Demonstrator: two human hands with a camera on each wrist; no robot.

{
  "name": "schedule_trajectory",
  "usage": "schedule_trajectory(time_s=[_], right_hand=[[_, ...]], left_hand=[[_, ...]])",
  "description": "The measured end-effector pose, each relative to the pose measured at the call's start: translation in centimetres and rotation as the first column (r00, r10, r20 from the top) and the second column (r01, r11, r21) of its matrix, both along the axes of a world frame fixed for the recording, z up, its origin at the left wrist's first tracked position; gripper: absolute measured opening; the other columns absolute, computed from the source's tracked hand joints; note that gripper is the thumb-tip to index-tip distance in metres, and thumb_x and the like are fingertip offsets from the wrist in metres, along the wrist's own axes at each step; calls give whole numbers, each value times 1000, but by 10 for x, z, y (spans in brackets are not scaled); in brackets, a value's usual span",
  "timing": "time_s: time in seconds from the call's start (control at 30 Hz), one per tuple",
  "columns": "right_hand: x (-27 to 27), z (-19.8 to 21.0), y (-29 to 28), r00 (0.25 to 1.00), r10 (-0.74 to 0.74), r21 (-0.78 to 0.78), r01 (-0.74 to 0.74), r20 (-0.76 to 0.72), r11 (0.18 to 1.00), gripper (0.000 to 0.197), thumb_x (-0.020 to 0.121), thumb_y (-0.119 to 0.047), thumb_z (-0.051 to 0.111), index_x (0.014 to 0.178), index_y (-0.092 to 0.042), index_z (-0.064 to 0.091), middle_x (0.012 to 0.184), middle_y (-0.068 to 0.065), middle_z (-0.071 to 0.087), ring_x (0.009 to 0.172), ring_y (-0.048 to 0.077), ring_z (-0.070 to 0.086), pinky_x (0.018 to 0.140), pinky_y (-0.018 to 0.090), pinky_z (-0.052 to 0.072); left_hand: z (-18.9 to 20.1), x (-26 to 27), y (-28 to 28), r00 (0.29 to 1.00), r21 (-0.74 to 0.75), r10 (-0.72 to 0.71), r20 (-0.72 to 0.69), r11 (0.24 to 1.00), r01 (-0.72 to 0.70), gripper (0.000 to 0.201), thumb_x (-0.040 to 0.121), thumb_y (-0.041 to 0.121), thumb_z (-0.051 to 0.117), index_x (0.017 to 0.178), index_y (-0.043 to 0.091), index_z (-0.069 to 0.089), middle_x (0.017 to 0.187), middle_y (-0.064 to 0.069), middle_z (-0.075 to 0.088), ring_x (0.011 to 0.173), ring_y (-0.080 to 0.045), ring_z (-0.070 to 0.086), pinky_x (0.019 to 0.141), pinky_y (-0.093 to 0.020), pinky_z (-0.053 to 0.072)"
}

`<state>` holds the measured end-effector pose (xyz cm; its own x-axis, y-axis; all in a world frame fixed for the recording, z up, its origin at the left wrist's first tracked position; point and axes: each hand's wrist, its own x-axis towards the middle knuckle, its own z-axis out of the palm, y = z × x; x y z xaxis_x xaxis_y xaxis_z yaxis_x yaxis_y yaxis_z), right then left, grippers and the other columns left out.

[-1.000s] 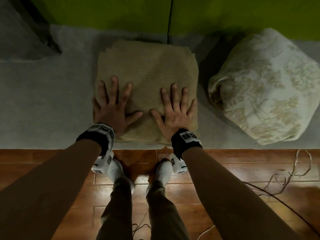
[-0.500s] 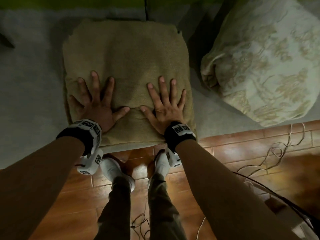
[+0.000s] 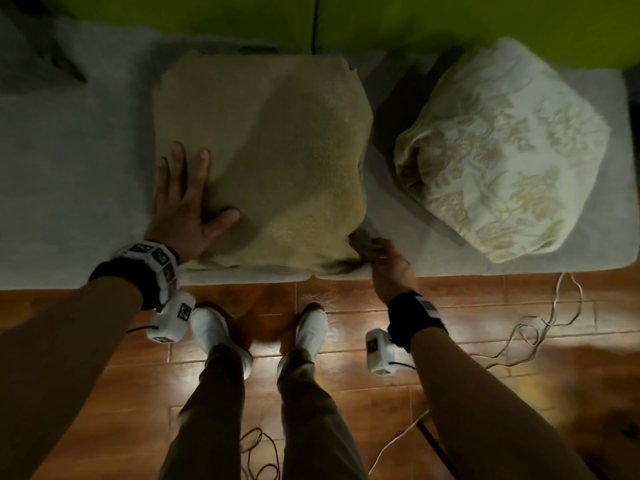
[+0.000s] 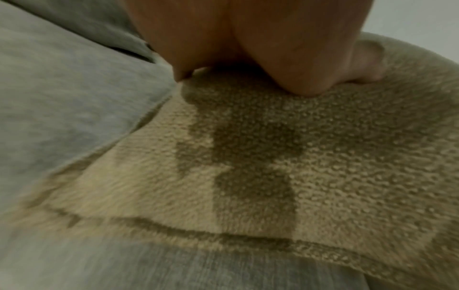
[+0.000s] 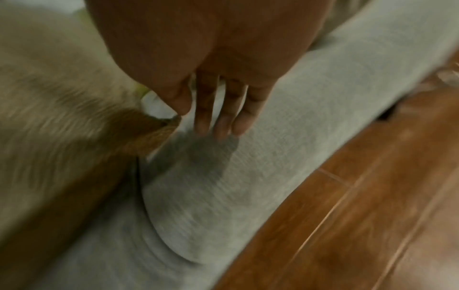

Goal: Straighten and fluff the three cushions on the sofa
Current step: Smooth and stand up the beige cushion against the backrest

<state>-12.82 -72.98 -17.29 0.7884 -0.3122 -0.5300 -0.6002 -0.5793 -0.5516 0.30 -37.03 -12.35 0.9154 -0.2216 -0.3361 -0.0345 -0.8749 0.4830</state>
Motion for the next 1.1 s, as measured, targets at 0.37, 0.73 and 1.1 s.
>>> schedule_trajectory(time_s=[0.37, 0.73, 1.1], right_hand=[[19, 34, -2, 985, -104, 395, 150, -136, 906, 14, 91, -44, 69, 104, -40, 71, 114, 5, 73, 106, 29, 69, 96, 48, 57], [26, 36, -41, 998, -22, 0, 22, 66, 1000, 3, 97, -26, 68, 95, -25, 66, 76, 0, 67, 54, 2, 63, 62, 37, 55], [31, 65, -46, 971, 232, -155, -220, 58, 963, 37, 92, 3, 59, 122, -17, 67, 126, 14, 63, 110, 36, 65, 89, 32, 48]], left_hand=[[1, -64, 62, 769, 4, 600, -221, 789, -614, 47, 94, 49, 46, 136, 30, 54, 137, -14, 57, 120, -36, 56, 106, -42, 43], [-8, -79, 91, 663, 84, 691, -286, 708, -701, 13, 89, 14, 60, 96, 25, 65, 88, -14, 72, 81, -32, 72, 78, -48, 61], [16, -57, 78, 787, 36, 585, -198, 806, -590, 51, 90, 35, 66, 137, 23, 51, 132, -12, 54, 112, -35, 60, 93, -45, 51]])
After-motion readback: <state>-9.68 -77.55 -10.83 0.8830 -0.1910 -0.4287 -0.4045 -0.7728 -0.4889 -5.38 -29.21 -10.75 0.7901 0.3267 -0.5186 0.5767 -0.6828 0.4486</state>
